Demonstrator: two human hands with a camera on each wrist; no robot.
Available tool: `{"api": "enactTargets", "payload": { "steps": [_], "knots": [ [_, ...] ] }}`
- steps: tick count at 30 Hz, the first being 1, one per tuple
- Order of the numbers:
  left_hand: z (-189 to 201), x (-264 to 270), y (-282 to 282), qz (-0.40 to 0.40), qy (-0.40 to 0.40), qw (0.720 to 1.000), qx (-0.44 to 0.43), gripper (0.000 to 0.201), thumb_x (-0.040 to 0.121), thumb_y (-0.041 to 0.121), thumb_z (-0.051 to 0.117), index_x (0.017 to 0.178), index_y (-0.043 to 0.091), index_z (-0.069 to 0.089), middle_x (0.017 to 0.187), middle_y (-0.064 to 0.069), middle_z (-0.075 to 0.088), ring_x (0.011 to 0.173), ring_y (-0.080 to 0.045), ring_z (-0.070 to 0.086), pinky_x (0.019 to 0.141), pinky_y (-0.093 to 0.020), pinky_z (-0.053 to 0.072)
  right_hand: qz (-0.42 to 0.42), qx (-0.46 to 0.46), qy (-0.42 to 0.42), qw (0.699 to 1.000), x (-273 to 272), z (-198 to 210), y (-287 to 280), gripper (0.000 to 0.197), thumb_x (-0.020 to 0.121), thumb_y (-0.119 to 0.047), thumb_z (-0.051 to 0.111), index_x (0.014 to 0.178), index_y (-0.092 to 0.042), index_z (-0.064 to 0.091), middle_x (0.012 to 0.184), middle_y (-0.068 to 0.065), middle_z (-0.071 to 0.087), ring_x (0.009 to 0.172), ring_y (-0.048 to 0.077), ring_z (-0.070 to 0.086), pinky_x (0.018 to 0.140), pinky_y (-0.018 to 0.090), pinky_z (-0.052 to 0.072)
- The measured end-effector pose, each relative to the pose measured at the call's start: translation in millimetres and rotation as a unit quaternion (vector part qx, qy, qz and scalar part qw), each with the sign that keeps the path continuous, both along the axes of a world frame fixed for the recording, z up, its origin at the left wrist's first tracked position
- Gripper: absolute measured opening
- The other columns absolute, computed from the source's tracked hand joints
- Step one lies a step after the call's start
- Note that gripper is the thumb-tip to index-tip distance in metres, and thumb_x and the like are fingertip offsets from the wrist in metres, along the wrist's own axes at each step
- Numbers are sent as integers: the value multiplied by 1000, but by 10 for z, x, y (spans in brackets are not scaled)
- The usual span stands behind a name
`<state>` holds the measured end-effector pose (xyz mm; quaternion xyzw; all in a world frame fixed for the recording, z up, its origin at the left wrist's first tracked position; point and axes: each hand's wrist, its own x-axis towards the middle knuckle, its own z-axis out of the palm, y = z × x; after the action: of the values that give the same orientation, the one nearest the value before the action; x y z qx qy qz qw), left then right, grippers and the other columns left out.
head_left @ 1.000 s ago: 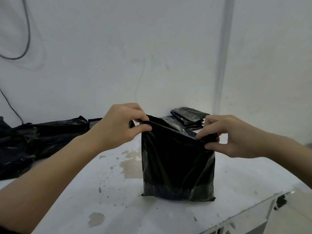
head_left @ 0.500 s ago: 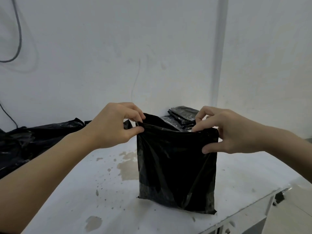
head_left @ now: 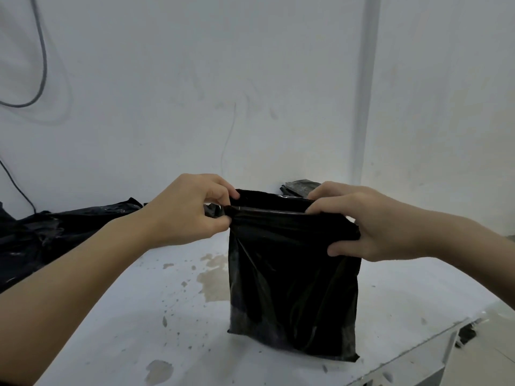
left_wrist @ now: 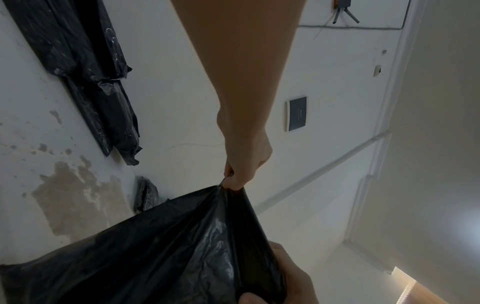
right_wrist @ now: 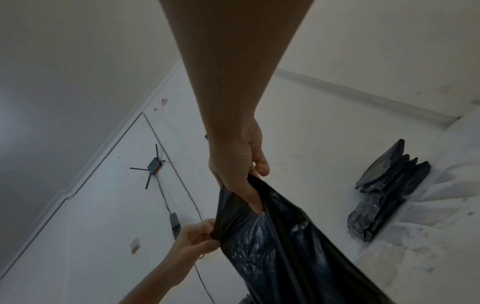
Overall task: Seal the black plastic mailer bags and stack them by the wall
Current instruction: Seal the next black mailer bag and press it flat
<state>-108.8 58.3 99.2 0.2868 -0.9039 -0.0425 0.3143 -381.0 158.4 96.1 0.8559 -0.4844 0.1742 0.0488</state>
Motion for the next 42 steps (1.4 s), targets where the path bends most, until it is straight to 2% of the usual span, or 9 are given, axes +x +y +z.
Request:
{"api": "enactTargets", "payload": {
  "steps": [4, 6, 9, 12, 15, 18, 26, 31, 42],
  "knots": [
    [38, 97, 1, -8, -20, 1000, 19, 9, 65, 29, 62, 58, 23, 61, 99, 20, 66, 89, -1, 62, 77, -16, 46, -47, -48, -34, 997, -125, 92, -16, 38, 66, -60, 67, 71, -22, 65, 84, -10, 58, 74, 7, 54, 62, 9, 38],
    [39, 117, 13, -19, -3, 999, 34, 22, 66, 43, 59, 54, 24, 58, 96, 22, 67, 85, -3, 63, 74, -15, 45, -63, -48, -121, 989, -198, 87, -31, 43, 71, -58, 59, 64, -17, 68, 78, -2, 62, 68, 13, 55, 59, 11, 39],
    [10, 64, 30, -27, 20, 999, 13, 39, 72, 48, 60, 51, 15, 58, 90, 17, 69, 77, -9, 64, 67, -13, 44, -87, -45, -156, 983, -210, 26, -74, 28, 78, -41, 67, 70, -15, 74, 74, 0, 68, 68, 11, 59, 60, 13, 44],
    [-4, -7, 65, -23, 48, 999, -10, 29, 81, 28, 75, 56, 16, 66, 86, 10, 71, 75, -8, 65, 68, -9, 45, -102, -31, -192, 976, -194, -14, -120, 4, 81, -14, 73, 81, -15, 77, 77, -5, 73, 67, 0, 62, 64, 11, 48],
    [21, -8, 110, -22, 98, 995, 30, 6, 77, 26, 76, 73, 23, 73, 78, 9, 72, 73, -5, 68, 73, -19, 53, -98, -23, -240, 965, -232, -26, -126, 12, 83, -3, 69, 82, -14, 75, 74, -1, 72, 63, 4, 63, 67, 17, 53],
    [25, 32, 110, -14, 127, 989, 78, 14, 68, 41, 73, 77, 29, 73, 77, 11, 73, 73, -9, 70, 74, -21, 53, -66, 6, -328, 942, -258, -19, -82, 15, 84, 5, 65, 83, -9, 72, 73, 8, 71, 62, 7, 65, 65, 14, 52],
    [-95, 47, 27, -33, 150, 983, 96, 21, 75, 5, 77, 79, 26, 77, 84, 10, 73, 79, -13, 69, 82, -28, 54, -87, 5, -334, 939, -283, -100, -150, 15, 84, 1, 66, 88, -12, 73, 76, 9, 73, 62, 13, 63, 68, 19, 51],
    [-120, 40, 43, -73, 225, 961, 145, 19, 65, 14, 77, 82, 23, 78, 95, 6, 72, 83, -28, 63, 79, -20, 52, -75, 10, -370, 926, -285, -117, -172, 8, 82, 1, 68, 83, -6, 71, 73, 7, 73, 62, 12, 65, 65, 14, 52],
    [-156, 23, 56, -21, 283, 935, 214, 10, 74, 7, 74, 82, 11, 75, 75, 1, 75, 69, -5, 69, 67, -8, 49, -55, 13, -398, 915, -270, -207, -221, 5, 85, 2, 64, 85, 0, 69, 75, 10, 72, 64, 14, 67, 64, 17, 53]
  ]
}}
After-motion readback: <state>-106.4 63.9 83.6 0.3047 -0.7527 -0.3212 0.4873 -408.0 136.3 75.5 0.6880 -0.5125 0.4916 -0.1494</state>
